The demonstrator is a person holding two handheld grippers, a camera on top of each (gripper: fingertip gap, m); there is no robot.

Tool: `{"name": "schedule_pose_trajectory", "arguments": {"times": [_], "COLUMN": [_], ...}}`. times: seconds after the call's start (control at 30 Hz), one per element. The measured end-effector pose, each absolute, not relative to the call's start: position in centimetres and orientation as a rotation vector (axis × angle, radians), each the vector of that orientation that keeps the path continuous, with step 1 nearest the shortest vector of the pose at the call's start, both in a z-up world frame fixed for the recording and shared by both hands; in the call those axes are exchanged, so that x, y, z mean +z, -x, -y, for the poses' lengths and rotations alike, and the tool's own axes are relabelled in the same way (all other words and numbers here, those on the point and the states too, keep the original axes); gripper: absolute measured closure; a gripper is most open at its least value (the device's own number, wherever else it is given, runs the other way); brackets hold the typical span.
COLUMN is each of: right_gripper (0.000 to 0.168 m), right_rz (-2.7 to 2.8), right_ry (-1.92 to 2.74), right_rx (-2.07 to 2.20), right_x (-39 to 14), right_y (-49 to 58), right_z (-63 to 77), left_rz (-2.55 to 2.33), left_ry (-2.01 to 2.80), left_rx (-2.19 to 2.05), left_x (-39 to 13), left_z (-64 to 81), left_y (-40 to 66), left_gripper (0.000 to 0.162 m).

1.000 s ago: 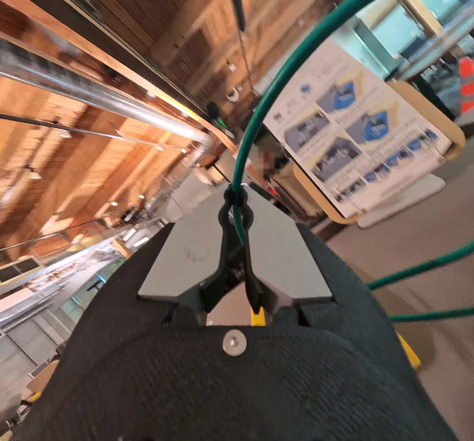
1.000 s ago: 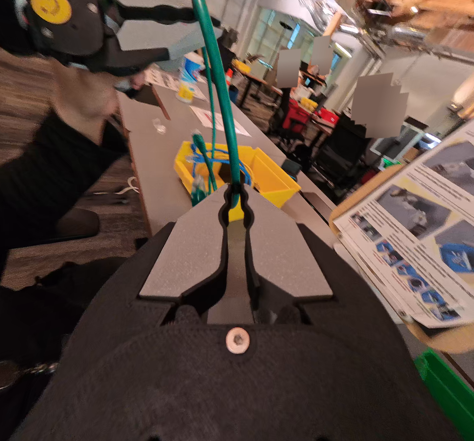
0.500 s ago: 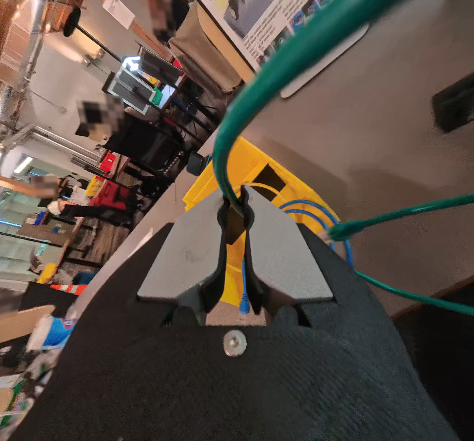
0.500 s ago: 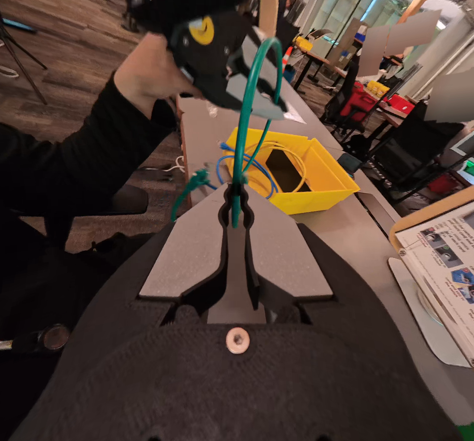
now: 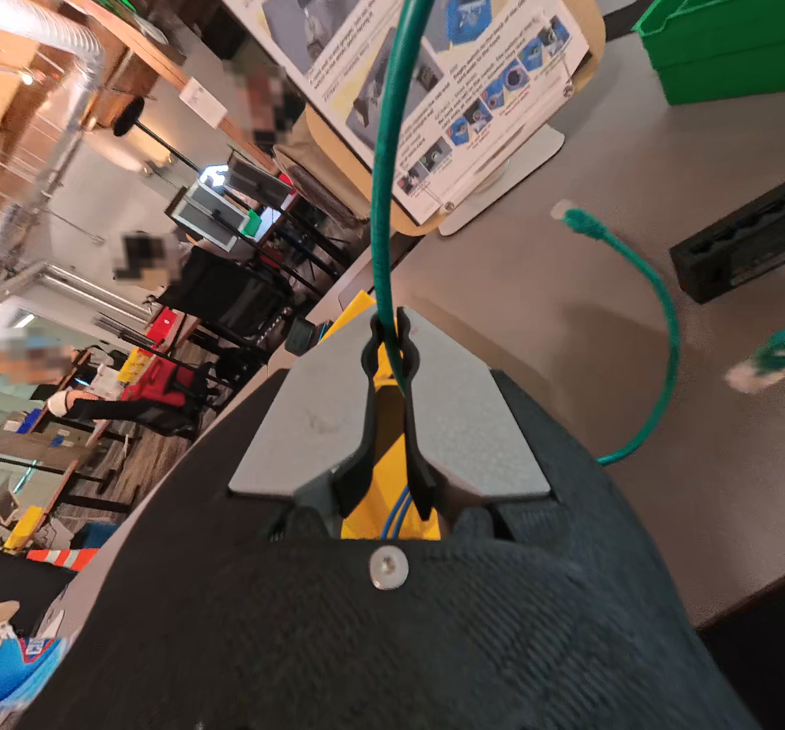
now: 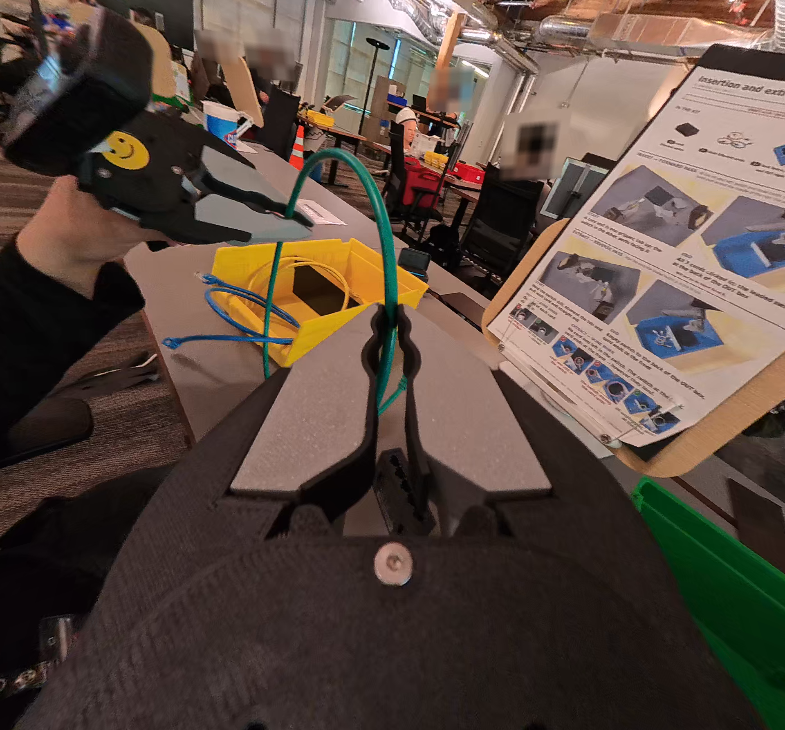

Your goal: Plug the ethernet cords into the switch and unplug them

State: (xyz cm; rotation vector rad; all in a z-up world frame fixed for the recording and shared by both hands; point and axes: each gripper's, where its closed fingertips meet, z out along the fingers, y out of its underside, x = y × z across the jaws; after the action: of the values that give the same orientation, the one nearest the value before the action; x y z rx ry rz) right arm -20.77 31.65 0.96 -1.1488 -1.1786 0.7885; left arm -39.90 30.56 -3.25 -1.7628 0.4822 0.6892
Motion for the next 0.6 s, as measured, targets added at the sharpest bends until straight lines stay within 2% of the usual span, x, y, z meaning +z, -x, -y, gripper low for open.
{"name": "schedule_pose_trajectory", "arguments": {"times": [0.03,0.2,0.3,0.4,0.6], "right_gripper": [0.167,0.166,0.166,0.166,0.166], "right_rz": [1.171,1.129,1.081,1.009,0.996], "right_ry": [1.152,1.133,1.149,1.158,1.197], "right_rx": [0.774,0.774,0.739,0.733,0.737], "right_x": [1.0,1.9,2.2,2.8,2.3], "right_y": [20.7,19.7,19.0,18.1,18.0], "right_z": [-31.9,-32.0,-33.0,-34.0,-35.2], "left_rz": [-0.494,-0.515,-0.532,-0.547,-0.547], "left_ry": [1.755,1.89,1.968,1.977,2.038], "left_rx": [0.684,0.553,0.38,0.346,0.294], "left_x": [-3.2,-5.9,-7.5,-7.8,-9.1], "left_z": [-30.6,-31.1,-31.3,-31.3,-31.3], "left_y": [39.5,38.7,37.5,37.1,38.1], "left_gripper": [0.16,0.154,0.131,0.122,0.118]}}
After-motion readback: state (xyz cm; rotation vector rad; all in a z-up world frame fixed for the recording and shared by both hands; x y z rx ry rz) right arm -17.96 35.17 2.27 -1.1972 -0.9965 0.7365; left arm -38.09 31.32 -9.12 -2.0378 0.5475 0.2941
